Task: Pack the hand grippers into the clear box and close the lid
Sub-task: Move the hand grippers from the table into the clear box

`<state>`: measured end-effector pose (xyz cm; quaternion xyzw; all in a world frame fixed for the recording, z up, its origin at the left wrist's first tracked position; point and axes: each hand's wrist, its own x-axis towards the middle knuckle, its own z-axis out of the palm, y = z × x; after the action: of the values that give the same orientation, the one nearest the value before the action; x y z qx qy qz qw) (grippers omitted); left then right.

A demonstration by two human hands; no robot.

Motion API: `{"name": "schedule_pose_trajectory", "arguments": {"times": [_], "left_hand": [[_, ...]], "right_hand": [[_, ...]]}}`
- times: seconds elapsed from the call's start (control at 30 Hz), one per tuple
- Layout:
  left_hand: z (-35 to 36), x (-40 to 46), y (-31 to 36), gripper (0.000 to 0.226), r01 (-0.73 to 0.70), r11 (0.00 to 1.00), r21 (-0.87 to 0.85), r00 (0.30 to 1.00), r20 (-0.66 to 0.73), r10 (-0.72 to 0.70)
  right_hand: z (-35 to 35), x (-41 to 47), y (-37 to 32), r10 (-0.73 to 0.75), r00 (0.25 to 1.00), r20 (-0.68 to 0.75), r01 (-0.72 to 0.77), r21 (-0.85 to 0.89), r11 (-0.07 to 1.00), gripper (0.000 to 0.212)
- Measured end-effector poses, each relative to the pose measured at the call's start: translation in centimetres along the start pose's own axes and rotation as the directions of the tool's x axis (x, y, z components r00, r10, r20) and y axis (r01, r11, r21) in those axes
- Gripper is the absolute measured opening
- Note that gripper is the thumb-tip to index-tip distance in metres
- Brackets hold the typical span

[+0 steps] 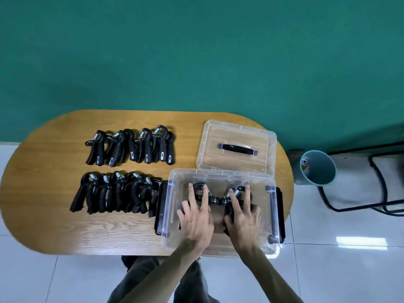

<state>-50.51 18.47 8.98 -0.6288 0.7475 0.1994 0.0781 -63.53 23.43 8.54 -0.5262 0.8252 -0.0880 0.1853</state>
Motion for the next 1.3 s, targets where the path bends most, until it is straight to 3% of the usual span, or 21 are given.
{"name": "schedule_pose_trajectory", "arguments": {"times": [0.3, 0.57, 0.7, 0.93, 1.07, 1.2, 1.3], "left_hand": [[4.0, 2.7, -0.9, 0.072, -0.024, 1.000, 0.001, 0.998, 0.052, 0.024], [7.1, 3.9, -1.0, 0.070, -0.005, 1.000, -0.007, 0.991, 0.135, 0.006], [8.0, 4.5, -1.1, 0.069, -0.008, 0.998, 0.062, 0.994, 0.105, 0.002], [10.0, 5.2, -1.6, 0.086, -0.056, 0.986, 0.157, 0.998, 0.005, 0.056], [10.0, 5.3, -1.8, 0.097, -0.033, 0.987, 0.157, 0.999, 0.037, 0.027], [9.7, 5.5, -1.8, 0.093, -0.049, 0.986, 0.159, 0.996, 0.075, 0.037], [9.4, 5.5, -1.9, 0.077, -0.063, 0.987, 0.145, 0.993, 0.104, 0.049]], "right_hand": [[4.0, 1.9, 2.4, -0.052, 0.992, 0.112, 0.044, 0.071, 0.997, 0.082], [6.4, 3.3, 3.8, -0.041, 0.966, 0.257, 0.020, 0.087, 0.996, 0.074], [7.5, 4.1, 4.2, -0.048, 0.959, 0.279, 0.036, 0.051, 0.998, 0.073], [8.9, 4.1, 5.0, -0.053, 0.961, 0.272, 0.055, -0.002, 0.998, 0.083], [9.4, 4.2, 5.1, -0.047, 0.956, 0.291, 0.054, -0.017, 0.998, 0.097], [9.7, 4.2, 5.3, -0.047, 0.956, 0.289, 0.072, -0.074, 0.995, 0.105], [9.7, 4.1, 5.1, -0.049, 0.953, 0.299, 0.083, -0.101, 0.991, 0.103]]}}
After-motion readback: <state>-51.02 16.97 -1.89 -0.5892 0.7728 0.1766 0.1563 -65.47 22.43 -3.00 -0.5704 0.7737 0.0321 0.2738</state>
